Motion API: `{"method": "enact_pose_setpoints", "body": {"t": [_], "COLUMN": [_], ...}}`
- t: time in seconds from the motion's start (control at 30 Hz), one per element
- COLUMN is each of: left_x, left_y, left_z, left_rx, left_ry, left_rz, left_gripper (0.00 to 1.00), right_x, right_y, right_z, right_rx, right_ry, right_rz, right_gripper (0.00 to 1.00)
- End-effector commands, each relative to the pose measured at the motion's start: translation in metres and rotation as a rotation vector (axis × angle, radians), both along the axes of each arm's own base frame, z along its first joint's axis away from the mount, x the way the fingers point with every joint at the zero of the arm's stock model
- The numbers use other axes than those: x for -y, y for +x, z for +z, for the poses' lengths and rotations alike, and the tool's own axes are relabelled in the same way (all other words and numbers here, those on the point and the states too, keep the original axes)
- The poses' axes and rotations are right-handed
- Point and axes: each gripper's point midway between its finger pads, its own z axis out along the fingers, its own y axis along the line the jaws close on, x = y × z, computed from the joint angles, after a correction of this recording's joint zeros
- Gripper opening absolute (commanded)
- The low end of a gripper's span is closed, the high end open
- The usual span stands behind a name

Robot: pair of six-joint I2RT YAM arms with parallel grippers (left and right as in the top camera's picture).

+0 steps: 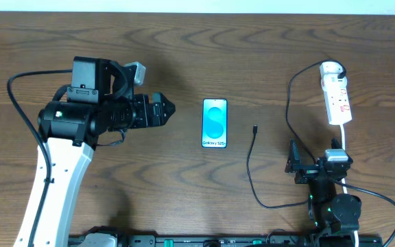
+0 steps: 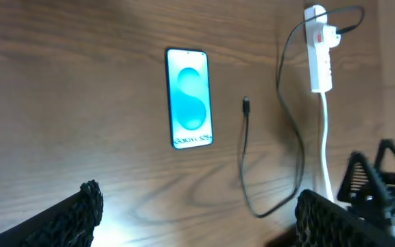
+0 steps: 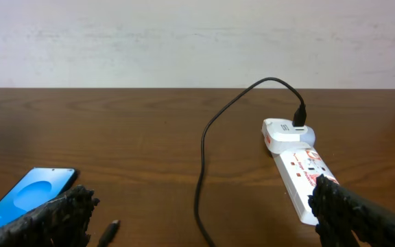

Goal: Plug charger to phone and switch on socket
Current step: 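Reach the left gripper forward over the phone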

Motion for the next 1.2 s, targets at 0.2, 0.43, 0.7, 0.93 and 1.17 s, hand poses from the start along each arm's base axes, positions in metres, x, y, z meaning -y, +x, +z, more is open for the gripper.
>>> {"method": "enact_pose_setpoints", "body": {"t": [0.2,0.43,0.7,0.93,1.17], "left_x": [0.023,0.041,0.053,0.077,0.106], "left_y": [0.001,0.023,0.048,0.056,0.066], "left_z": [-0.002,-0.007,-0.044,-0.102,-0.141], "left_rx": [-0.128,-0.217,-0.317,-0.423,-0.411], "left_ry": [0.078,0.331,0.524,0.579,0.592], "left_rz": [0.037,0.015,0.061,0.060,0.016], "left_gripper": [0.91,0.92,0.92,0.91,0.92], "right_x": [0.002,0.002,0.002,0.002,0.002], "right_y": [0.000,0.000,0.000,0.000,0.000], "right_z": [-0.001,-0.001,-0.001,-0.001,-0.001], "right_rx": [0.000,0.000,0.000,0.000,0.000], "right_ry": [-0.011,-0.011,-0.011,-0.011,-0.011], "right_rz": [-0.007,-0.007,-0.007,-0.007,-0.007], "right_gripper": [0.99,0.99,0.99,0.99,0.99]}}
